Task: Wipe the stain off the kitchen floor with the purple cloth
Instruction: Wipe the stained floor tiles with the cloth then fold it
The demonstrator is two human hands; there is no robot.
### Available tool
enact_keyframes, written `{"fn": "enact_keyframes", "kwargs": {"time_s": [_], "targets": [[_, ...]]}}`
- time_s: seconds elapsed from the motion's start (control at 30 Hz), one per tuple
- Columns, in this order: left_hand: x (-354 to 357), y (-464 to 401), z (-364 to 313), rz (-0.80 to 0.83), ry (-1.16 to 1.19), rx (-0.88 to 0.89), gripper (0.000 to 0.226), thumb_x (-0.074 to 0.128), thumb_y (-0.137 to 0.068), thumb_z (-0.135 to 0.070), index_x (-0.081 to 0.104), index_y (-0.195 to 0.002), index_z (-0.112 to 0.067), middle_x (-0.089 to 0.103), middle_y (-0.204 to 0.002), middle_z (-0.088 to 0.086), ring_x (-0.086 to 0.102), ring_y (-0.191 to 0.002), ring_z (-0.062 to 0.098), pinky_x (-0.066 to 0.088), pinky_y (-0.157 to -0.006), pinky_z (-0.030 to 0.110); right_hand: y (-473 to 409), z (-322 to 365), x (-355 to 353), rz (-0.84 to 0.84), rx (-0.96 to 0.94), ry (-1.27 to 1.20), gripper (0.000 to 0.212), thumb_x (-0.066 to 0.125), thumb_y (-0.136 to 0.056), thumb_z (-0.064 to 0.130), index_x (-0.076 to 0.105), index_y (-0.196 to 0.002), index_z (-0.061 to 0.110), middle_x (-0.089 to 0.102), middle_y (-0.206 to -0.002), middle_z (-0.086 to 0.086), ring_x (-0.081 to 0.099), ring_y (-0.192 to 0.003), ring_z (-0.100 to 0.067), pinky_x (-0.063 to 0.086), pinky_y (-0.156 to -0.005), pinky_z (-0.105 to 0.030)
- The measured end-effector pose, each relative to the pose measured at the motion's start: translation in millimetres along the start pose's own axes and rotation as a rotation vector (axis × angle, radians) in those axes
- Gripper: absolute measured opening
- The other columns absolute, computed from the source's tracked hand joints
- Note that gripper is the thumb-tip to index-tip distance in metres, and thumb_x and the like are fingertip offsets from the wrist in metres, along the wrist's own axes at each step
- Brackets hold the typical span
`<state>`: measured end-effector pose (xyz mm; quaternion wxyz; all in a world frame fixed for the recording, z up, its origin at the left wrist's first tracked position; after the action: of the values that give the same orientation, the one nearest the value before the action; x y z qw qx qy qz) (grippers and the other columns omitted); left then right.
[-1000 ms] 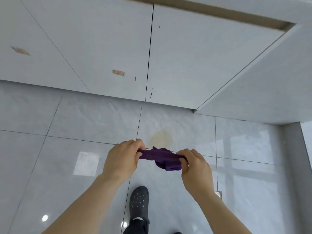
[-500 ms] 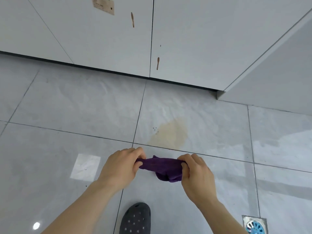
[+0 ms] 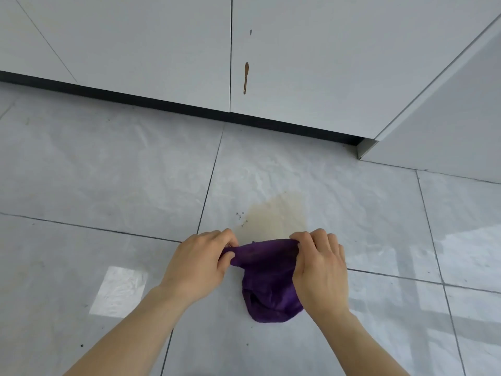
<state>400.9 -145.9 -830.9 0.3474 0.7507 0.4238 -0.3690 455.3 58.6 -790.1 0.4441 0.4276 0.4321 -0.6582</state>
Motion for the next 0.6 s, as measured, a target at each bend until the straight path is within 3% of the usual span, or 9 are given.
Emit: {"fn": "enact_keyframes", "kwargs": {"time_s": [0.1,0.2,0.33,0.43,0.53,0.6], "targets": [[9,-12,-3,-0.036,-0.025,0.018,0.006,0.056,-0.096,-0.032,0.056,-0.102,-0.035,0.068,-0.092,-0.017,0.062,-0.084,0.011,0.048,-0.072,0.029,-13,-10,5,-0.072,0.02,0.033,0.036,0.067,-0.081,-0.011,0.071,-0.105,0.015,0.06,-0.091,-0.006,0.05,-0.079,-0.03,0.044,-0.073,-0.042],[28,-15,-8,-0.012,-0.048,0.068,0.008,0.053,-0.097,-0.032,0.056,-0.105,-0.033,0.067,-0.093,-0.014,0.06,-0.089,0.014,0.042,-0.08,0.027,-9,-20,15,-0.117,0.132,0.011,0.032,0.067,-0.091,0.011,0.064,-0.122,0.018,0.058,-0.111,-0.006,0.051,-0.098,-0.031,0.044,-0.086,-0.046],[39,-19,-4,-0.034,-0.033,0.119,0.022,0.051,-0.095,-0.047,0.061,-0.11,-0.034,0.063,-0.101,-0.017,0.057,-0.099,0.012,0.041,-0.093,0.028,26,-5,61,0.064,0.164,-0.06,0.057,0.057,-0.091,0.049,0.052,-0.137,0.016,0.057,-0.132,-0.003,0.051,-0.124,-0.03,0.047,-0.1,-0.046],[22,-30,23,-0.198,-0.023,0.047,0.035,0.046,-0.097,-0.05,0.057,-0.125,-0.033,0.06,-0.125,-0.015,0.053,-0.119,0.012,0.037,-0.107,0.032,47,-6,102,0.227,0.291,-0.068,0.09,0.043,-0.089,0.074,0.036,-0.154,0.013,0.038,-0.161,-0.013,0.029,-0.152,-0.033,0.034,-0.12,-0.051],[14,-50,62,-0.284,-0.117,-0.087,0.055,0.039,-0.099,-0.048,0.045,-0.148,-0.023,0.047,-0.155,-0.001,0.04,-0.145,0.022,0.024,-0.122,0.042,41,1,130,0.288,0.319,-0.055,0.108,0.025,-0.084,0.089,0.015,-0.161,0.014,0.007,-0.17,-0.017,-0.002,-0.159,-0.032,0.01,-0.127,-0.054],[22,-63,82,-0.25,-0.187,-0.155,0.066,0.031,-0.1,-0.049,0.03,-0.158,-0.017,0.029,-0.167,0.003,0.023,-0.156,0.024,0.014,-0.127,0.047,29,2,138,0.256,0.314,-0.041,0.112,0.024,-0.081,0.092,0.011,-0.162,0.016,0.002,-0.171,-0.017,-0.009,-0.158,-0.031,0.006,-0.127,-0.056]]}}
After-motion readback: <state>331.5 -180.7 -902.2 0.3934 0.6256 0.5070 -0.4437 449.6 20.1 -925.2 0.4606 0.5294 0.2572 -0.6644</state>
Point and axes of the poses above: each hand's wrist, its own y-axis away from the middle knuckle, its own x-axis out of the palm, z = x × y, the point moved 10 cm from there along -y, towards the middle knuckle
